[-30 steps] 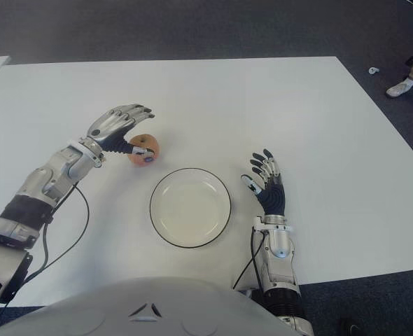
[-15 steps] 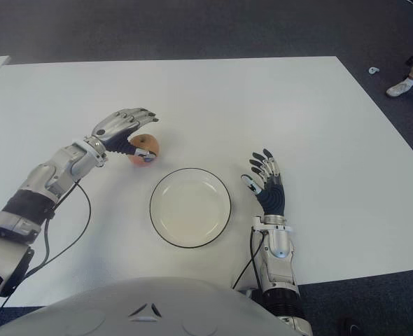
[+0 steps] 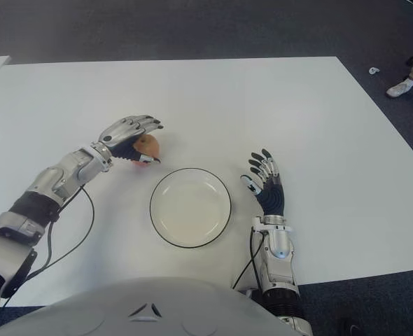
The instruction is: Put the apples into the plate.
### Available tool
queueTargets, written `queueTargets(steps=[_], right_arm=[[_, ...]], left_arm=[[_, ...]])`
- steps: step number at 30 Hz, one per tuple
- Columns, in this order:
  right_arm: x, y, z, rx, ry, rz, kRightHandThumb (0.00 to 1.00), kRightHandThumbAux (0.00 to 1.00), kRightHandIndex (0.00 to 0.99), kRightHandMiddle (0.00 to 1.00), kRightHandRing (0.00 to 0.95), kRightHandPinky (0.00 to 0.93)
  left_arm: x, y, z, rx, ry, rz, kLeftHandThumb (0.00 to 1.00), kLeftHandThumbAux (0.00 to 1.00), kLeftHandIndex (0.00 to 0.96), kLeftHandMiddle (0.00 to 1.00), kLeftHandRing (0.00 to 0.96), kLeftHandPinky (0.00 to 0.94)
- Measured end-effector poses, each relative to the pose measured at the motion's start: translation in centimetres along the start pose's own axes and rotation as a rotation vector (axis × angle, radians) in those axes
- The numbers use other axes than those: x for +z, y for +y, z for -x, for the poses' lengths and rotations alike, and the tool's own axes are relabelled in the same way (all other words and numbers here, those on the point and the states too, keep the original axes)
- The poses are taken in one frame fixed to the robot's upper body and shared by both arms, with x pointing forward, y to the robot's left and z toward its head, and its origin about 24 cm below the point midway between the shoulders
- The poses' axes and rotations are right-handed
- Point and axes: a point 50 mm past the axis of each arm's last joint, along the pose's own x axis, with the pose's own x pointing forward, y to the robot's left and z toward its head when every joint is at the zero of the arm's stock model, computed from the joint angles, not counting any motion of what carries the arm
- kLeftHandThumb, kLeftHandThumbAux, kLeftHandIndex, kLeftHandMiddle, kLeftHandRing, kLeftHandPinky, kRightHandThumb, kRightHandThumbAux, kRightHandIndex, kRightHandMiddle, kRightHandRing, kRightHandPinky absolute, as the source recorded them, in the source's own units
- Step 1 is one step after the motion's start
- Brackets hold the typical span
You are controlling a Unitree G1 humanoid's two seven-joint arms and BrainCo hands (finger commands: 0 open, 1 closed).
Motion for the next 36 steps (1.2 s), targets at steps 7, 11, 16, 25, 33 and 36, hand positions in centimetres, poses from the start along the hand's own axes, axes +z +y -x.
queueTargets(steps=[7, 11, 16, 25, 33, 36], right_arm=[[0.0, 0.0, 0.0, -0.001, 0.0, 0.001, 0.345, 0.583, 0.091, 0.227, 0.224, 0.228], [0.0, 0.0, 0.0, -0.001, 0.001, 0.001, 0.342, 0.587, 0.096, 0.23, 0.222, 0.222], [0.0, -0.1, 0.0, -0.001, 0.001, -0.001, 0.337, 0.597, 0.1, 0.23, 0.223, 0.233], [0.0, -0.3, 0.1, -0.005, 0.0, -0.012, 0.315, 0.594, 0.107, 0.227, 0.226, 0.237], [0.1, -0.9, 0.7, -0.014, 0.004, -0.011, 0.303, 0.577, 0.11, 0.219, 0.222, 0.239], [0.1, -1.2, 0.9, -0.016, 0.006, -0.004, 0.309, 0.57, 0.112, 0.217, 0.223, 0.245]], left_arm=[[0.1, -0.8, 0.0, -0.003, 0.006, -0.005, 0.28, 0.264, 0.133, 0.127, 0.111, 0.157], [0.4, -1.3, -0.1, 0.01, 0.01, -0.001, 0.285, 0.264, 0.134, 0.128, 0.113, 0.158], [0.7, -2.1, -0.2, 0.019, 0.016, 0.002, 0.291, 0.27, 0.132, 0.129, 0.115, 0.163], [1.1, -3.3, -0.2, 0.037, 0.029, 0.012, 0.308, 0.276, 0.126, 0.129, 0.12, 0.17], [1.4, -4.0, -0.4, 0.064, 0.045, 0.032, 0.31, 0.289, 0.126, 0.132, 0.121, 0.167], [1.5, -4.3, -0.4, 0.079, 0.052, 0.042, 0.309, 0.291, 0.126, 0.136, 0.123, 0.163]])
